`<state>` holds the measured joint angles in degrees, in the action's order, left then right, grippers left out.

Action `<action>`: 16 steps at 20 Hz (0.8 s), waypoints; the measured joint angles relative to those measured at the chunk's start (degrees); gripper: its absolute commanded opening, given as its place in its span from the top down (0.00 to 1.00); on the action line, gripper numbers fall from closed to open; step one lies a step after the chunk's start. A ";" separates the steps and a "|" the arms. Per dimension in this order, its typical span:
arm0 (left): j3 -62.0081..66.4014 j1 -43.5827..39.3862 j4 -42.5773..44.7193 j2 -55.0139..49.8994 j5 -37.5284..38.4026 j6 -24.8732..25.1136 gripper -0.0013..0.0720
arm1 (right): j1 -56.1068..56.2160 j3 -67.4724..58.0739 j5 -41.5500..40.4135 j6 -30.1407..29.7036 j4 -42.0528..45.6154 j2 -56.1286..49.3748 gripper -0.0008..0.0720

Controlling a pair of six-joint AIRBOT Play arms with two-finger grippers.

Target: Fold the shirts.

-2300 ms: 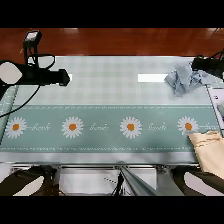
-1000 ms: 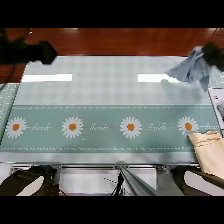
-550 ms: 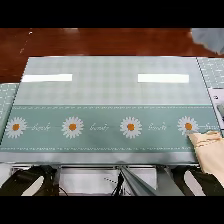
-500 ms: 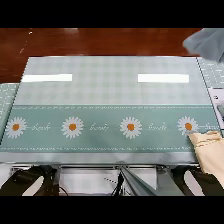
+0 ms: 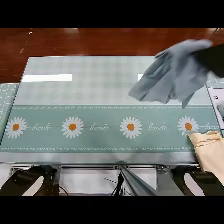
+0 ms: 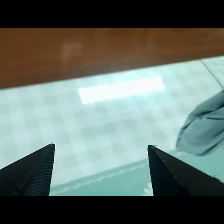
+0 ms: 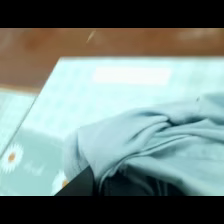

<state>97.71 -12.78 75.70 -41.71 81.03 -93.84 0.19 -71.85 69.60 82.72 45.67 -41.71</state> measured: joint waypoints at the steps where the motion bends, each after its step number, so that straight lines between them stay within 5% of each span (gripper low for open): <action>1: -1.14 0.00 -0.42 -0.13 0.15 0.00 0.00 | 5.81 2.99 -1.95 1.44 2.12 0.00 0.96; 9: -12.15 0.00 -1.62 -0.48 0.98 0.02 0.00 | 47.52 22.14 -27.06 17.99 18.78 -11.80 0.96; 16: -24.00 0.00 -2.01 -0.50 1.01 0.02 0.00 | 51.15 24.39 -38.49 21.27 21.55 -23.65 0.95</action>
<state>73.71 -12.78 73.69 -42.22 82.04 -93.82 51.33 -47.46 31.11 103.98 67.22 -65.36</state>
